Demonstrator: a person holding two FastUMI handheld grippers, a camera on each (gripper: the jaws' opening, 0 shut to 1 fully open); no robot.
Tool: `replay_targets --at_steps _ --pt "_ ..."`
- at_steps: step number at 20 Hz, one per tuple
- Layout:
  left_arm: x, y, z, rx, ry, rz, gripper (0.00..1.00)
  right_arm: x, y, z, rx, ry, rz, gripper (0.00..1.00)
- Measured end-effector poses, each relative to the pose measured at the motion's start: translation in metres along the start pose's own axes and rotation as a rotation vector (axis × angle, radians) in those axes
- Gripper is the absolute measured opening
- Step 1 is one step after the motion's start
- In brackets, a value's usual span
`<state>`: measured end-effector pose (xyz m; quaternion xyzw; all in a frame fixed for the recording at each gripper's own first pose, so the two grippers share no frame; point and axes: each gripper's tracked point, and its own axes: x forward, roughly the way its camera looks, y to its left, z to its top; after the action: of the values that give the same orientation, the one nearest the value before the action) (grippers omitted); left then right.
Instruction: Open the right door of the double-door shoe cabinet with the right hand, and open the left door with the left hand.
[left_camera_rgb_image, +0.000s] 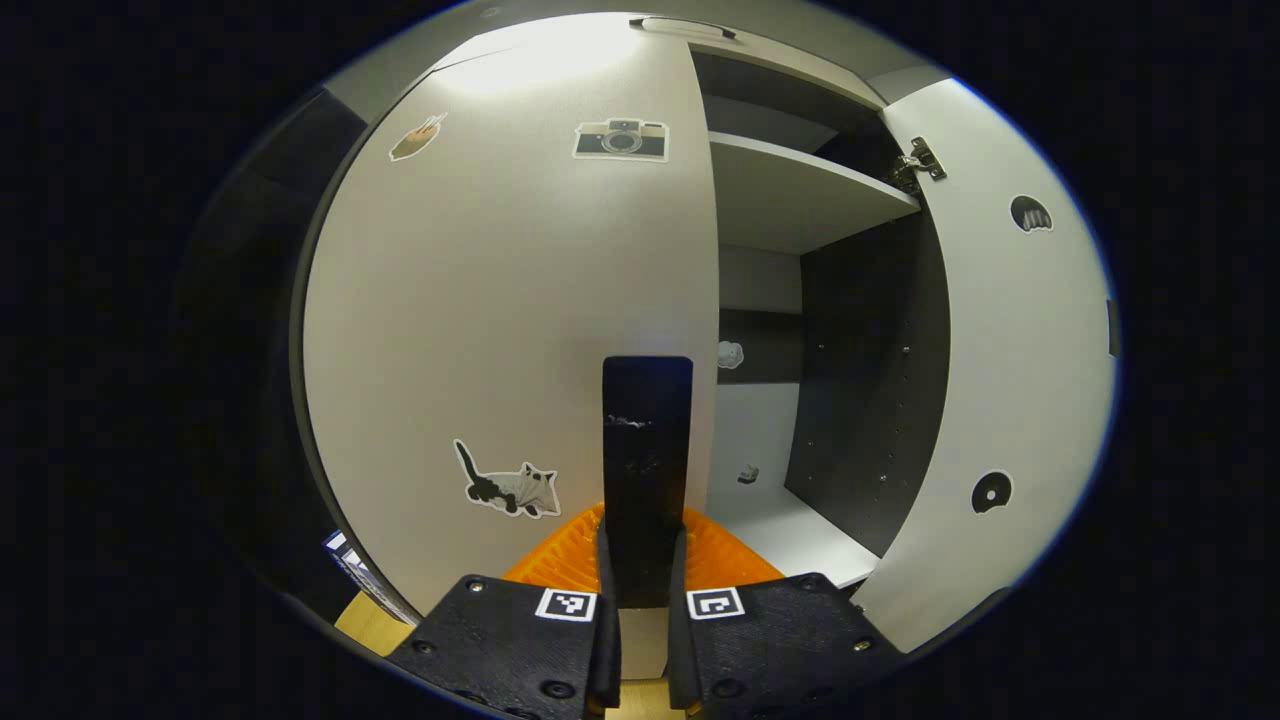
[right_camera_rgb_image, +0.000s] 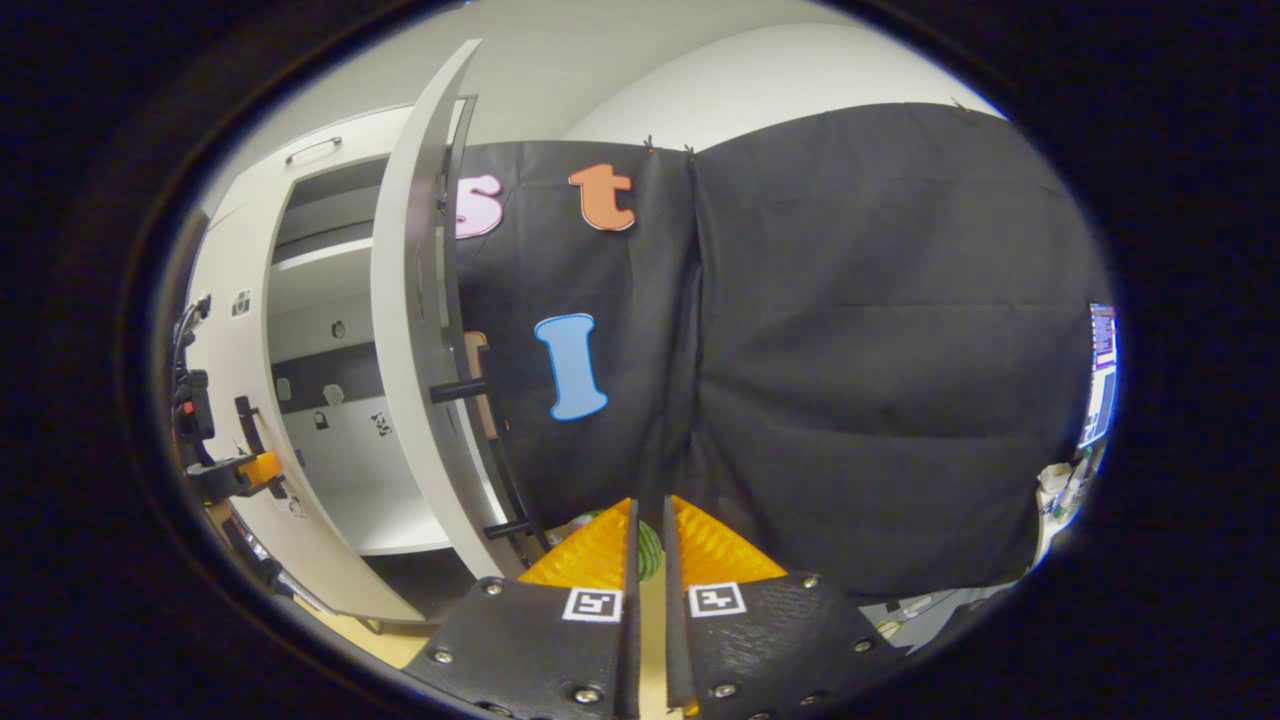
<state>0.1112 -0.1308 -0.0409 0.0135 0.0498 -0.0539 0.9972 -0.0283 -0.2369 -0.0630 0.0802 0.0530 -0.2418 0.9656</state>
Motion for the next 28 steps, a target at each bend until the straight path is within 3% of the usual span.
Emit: replay_targets --at_steps 12,28 --pt "-0.018 0.006 -0.004 -0.014 0.034 -0.01 0.19 0.014 0.006 0.005 -0.02 -0.007 0.045 0.1" --pt "-0.055 0.016 -0.009 -0.03 0.04 -0.045 0.19 -0.007 0.04 0.032 -0.093 -0.07 0.123 0.1"
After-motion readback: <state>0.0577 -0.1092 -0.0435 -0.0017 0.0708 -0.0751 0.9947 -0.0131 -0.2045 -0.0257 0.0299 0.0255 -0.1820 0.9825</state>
